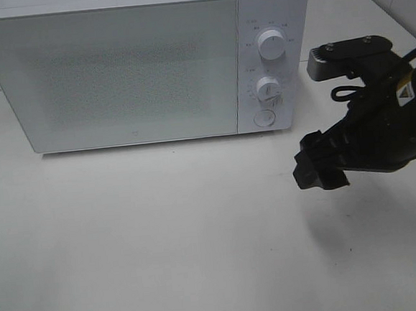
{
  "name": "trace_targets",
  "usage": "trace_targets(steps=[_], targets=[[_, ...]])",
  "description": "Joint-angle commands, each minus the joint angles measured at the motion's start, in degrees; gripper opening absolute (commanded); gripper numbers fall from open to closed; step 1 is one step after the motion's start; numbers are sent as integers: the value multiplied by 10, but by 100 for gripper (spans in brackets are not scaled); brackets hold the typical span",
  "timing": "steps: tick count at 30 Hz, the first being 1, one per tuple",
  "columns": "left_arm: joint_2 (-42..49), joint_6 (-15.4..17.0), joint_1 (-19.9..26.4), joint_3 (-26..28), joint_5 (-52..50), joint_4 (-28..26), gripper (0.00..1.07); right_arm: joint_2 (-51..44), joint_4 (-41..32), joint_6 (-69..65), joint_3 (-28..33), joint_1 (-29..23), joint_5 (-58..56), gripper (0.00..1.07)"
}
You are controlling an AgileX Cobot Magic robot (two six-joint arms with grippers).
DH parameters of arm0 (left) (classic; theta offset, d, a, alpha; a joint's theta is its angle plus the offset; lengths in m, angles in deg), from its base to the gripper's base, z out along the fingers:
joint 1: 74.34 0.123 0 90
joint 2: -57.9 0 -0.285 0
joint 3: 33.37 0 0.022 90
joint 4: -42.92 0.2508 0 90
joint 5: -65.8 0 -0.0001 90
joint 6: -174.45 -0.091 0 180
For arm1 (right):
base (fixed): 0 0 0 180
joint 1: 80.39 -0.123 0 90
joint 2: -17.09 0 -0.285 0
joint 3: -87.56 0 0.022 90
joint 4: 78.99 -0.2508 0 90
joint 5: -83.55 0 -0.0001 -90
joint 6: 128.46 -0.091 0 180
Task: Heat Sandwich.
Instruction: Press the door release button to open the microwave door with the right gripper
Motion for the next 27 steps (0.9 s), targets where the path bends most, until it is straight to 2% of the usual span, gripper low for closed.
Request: trace_targets(steps=[1,3,10,14,19,27], targets=[[10,3,1,0,-3,-2,98,-46,3,17,-5,1,-70,76],[10,3,1,0,-3,-2,98,-93,5,33,-5,1,-126,76],[10,3,1,0,-3,-2,98,-186,5,62,-5,1,-198,76],[10,3,1,0,-3,-2,98,-277,33,63,-5,1,-256,76],[10,3,1,0,-3,-2,98,-324,41,62,-5,1,-285,76],[10,3,1,0,-3,-2,98,-464,65,62,-4,1,-344,76]])
